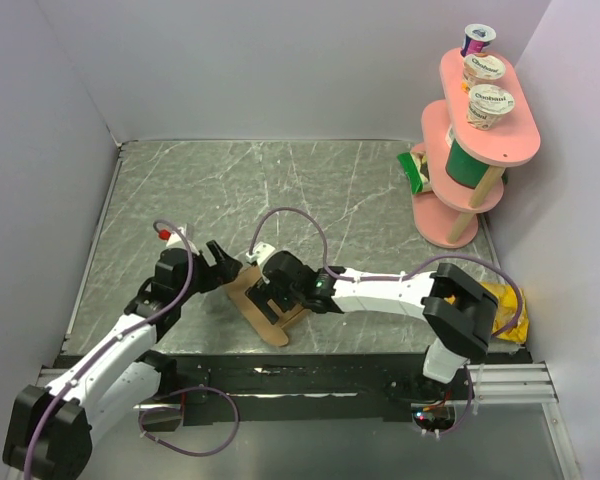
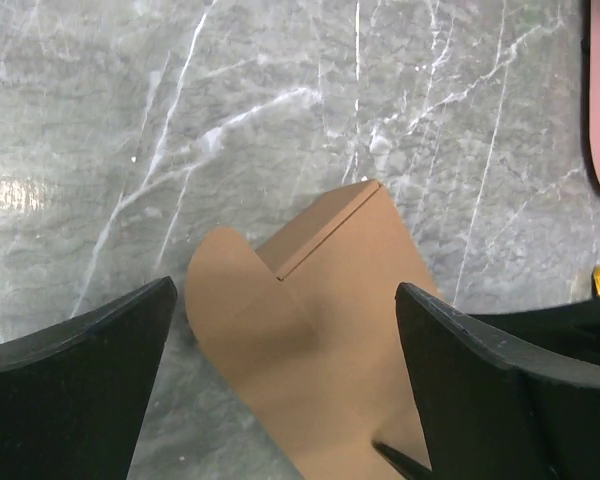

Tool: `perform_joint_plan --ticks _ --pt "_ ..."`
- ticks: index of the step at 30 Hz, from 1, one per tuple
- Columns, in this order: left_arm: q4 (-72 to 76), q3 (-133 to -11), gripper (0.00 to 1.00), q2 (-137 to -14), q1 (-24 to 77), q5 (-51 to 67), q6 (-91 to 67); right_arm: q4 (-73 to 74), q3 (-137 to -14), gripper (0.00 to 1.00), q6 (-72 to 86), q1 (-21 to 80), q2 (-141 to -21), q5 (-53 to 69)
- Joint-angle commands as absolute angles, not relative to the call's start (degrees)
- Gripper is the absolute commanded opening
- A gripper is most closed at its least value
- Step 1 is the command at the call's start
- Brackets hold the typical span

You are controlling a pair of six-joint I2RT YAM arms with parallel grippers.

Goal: Fold the paper box

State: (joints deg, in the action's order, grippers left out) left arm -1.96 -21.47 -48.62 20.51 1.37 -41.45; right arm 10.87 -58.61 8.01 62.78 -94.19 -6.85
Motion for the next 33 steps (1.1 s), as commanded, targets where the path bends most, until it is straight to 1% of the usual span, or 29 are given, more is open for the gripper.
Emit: perform_joint_plan --ticks 1,3,4,6,7,9,10,13,16,20,23,33 --pt "-4.4 -19.0 0.97 -46.8 20.7 2.1 -44.0 11.4 -60.2 1.00 8.6 62.8 -95.8 -10.1" --pt "-2.9 -16.2 0.93 -46.1 20.8 4.8 -46.0 11.2 -60.0 1.00 8.6 62.9 -96.1 -10.6" --pt "-2.4 -15.2 0.86 -45.7 20.8 5.5 -46.9 10.9 -59.9 1.00 8.8 62.9 -96.2 -10.4" --pt "-1.7 -12.5 0.76 -44.7 20.8 7.2 -49.0 10.5 -59.5 1.00 9.1 62.8 -96.2 -10.5" --pt "-1.5 -11.9 0.69 -44.4 20.8 7.5 -49.7 10.4 -59.4 1.00 9.3 62.8 -96.2 -10.4" --pt "-1.3 -10.3 0.63 -43.2 20.8 8.0 -51.0 10.3 -59.3 1.00 9.6 62.8 -96.3 -9.9" --pt "-1.4 -9.9 0.58 -42.7 20.8 7.9 -51.3 9.9 -59.2 1.00 9.8 63.0 -96.4 -9.7" --pt "-0.4 -8.5 0.58 -41.5 20.8 8.3 -52.2 9.8 -59.2 1.00 10.2 62.9 -96.5 -9.3" --pt "2.6 -7.7 0.58 -43.1 20.8 8.8 -52.5 9.5 -58.8 1.00 10.4 62.9 -96.4 -9.1" --pt "9.1 -7.6 0.57 -49.2 20.9 9.8 -52.6 9.6 -59.0 1.00 10.5 62.9 -96.9 -8.7" --pt "11.3 -8.0 0.57 -53.9 21.1 10.2 -52.1 9.4 -59.0 1.00 10.5 62.9 -97.3 -7.8" --pt "20.0 -9.8 0.57 -61.8 25.0 9.5 -53.9 10.9 -59.8 1.00 10.1 62.8 -99.5 -7.2"
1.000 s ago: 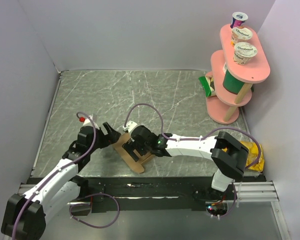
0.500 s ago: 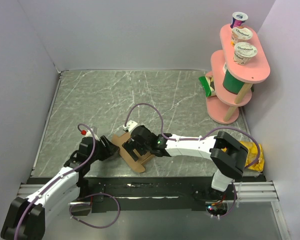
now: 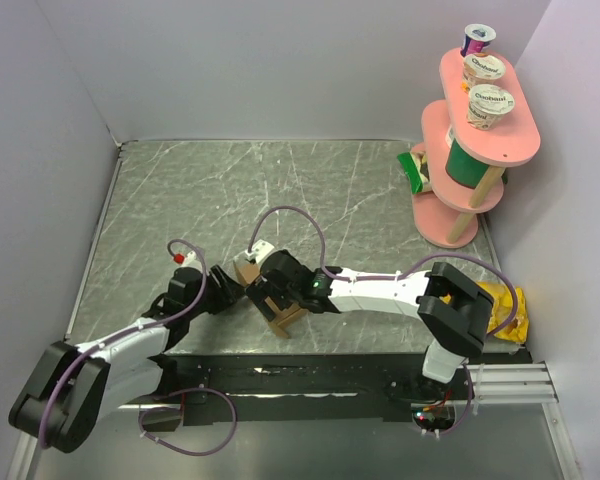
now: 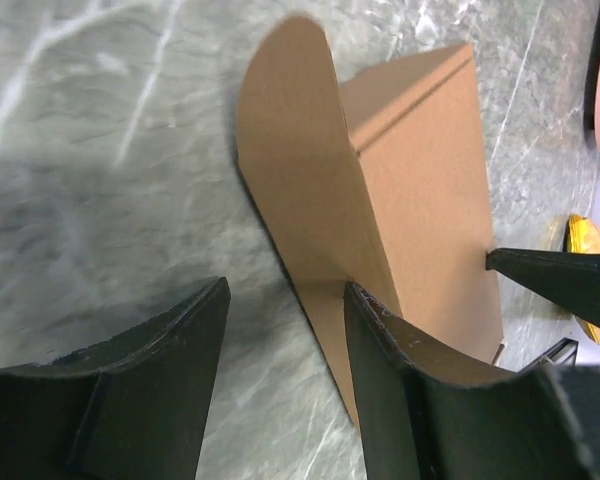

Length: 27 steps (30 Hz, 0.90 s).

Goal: Fold the paper box

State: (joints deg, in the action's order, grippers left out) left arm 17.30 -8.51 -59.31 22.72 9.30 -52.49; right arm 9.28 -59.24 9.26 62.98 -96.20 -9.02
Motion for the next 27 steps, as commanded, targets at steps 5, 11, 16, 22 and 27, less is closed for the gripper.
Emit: perform_joint_plan --ticks 5,11,16,22,27 --pt "24.9 -9.9 0.57 -64.2 27.6 9.1 -55.9 13.6 -61.2 1.00 10.4 62.9 -100.8 -9.2" --pt "25.8 -9.9 0.58 -62.5 30.6 6.9 -56.4 16.8 -62.8 1.00 12.8 62.9 -103.4 -10.5" --pt "24.1 -9.2 0.58 -59.2 31.1 5.8 -56.8 17.1 -61.7 0.99 16.1 62.9 -103.0 -14.3" --pt "14.1 -11.4 0.61 -50.8 31.1 3.6 -54.9 15.3 -59.3 0.90 15.6 61.8 -101.3 -12.1" --pt "7.3 -13.4 0.64 -41.8 31.1 0.2 -53.9 13.1 -56.7 0.82 13.4 58.7 -98.6 -5.9"
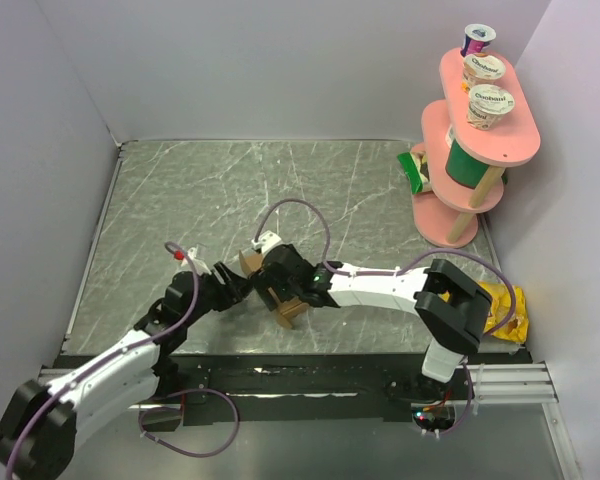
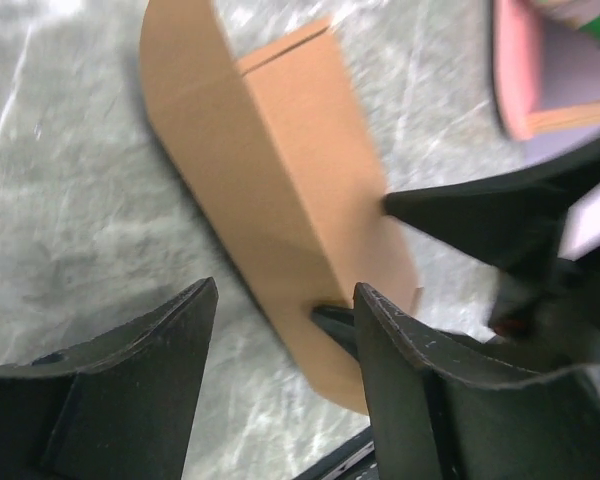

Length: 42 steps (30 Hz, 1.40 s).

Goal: Fold the paper box

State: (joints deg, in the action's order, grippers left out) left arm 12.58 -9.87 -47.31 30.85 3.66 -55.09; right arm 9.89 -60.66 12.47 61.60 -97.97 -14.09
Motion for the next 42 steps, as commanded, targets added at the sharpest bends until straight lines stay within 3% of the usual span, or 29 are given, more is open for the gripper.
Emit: perform_joint_plan --ticks 1,5,9,15,25,42 --pt "6.4 -13.7 0.64 -39.5 31.0 0.2 -53.7 12.5 -56.0 0.81 13.1 58.3 -98.4 -5.0" --pt "2.8 -16.2 0.65 -36.7 30.9 0.2 -52.4 11.5 -54.5 0.81 11.4 54.9 -95.9 -0.3" --pt "4.3 -18.8 0.73 -37.9 30.9 1.1 -48.3 10.6 -53.4 0.82 8.9 50.6 -93.5 10.3" --pt "8.4 -23.0 0.86 -43.8 28.5 5.4 -41.8 9.0 -52.1 0.84 5.3 42.3 -91.8 22.5" --pt "17.3 -26.5 0.93 -57.3 20.7 15.2 -36.3 6.1 -53.3 0.86 2.1 31.2 -95.7 37.9" --pt "38.5 -34.3 0.91 -82.8 19.5 25.8 -35.2 6.4 -60.1 0.89 0.5 19.3 -105.7 50.4"
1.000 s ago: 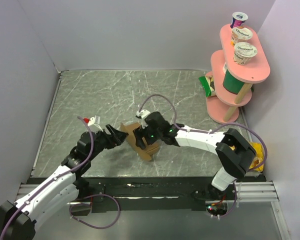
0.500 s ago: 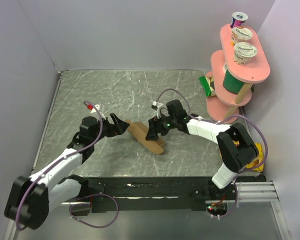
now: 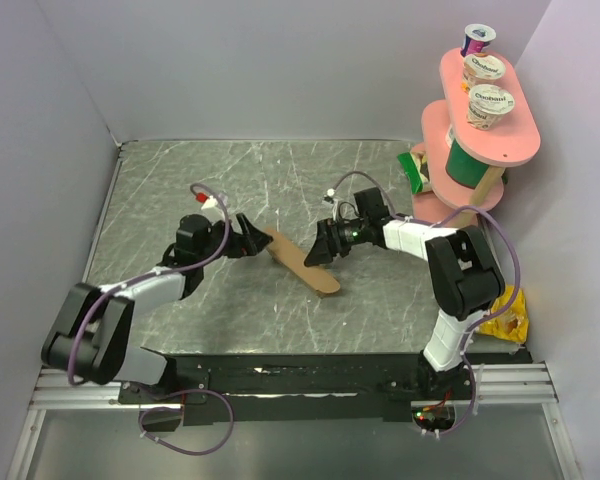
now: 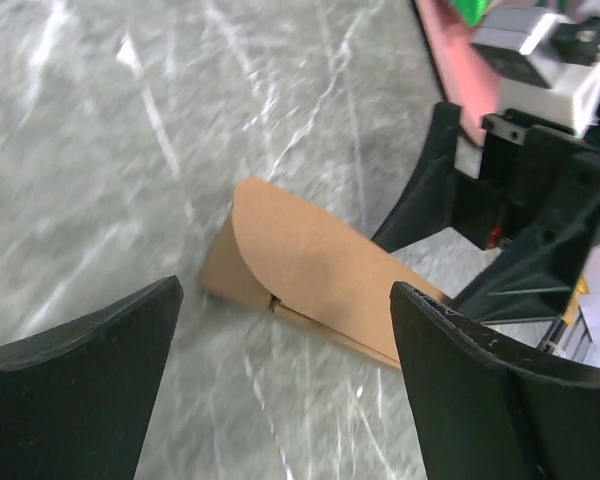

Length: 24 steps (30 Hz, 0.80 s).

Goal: Fold the paper box

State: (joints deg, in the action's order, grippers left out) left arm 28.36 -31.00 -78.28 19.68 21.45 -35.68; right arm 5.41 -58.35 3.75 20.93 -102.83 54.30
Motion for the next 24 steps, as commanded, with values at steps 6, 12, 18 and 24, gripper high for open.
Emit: perform_joint_plan --ticks 6,12,18,24 --pt "42.4 -38.5 0.85 -92.3 19.6 30.9 -36.9 4.7 -60.0 0.90 1.8 18.0 -106.3 50.6" --pt "45.3 -40.2 0.74 -97.3 20.0 31.9 -37.9 4.3 -59.8 0.95 2.9 17.8 -105.8 48.8" --pt "43.4 -42.5 0.54 -99.7 22.1 30.0 -37.1 3.5 -58.6 0.98 7.1 17.4 -101.7 42.2" --pt "40.7 -38.8 0.52 -94.4 22.8 22.9 -36.8 3.1 -53.7 1.00 13.9 17.3 -89.0 27.7"
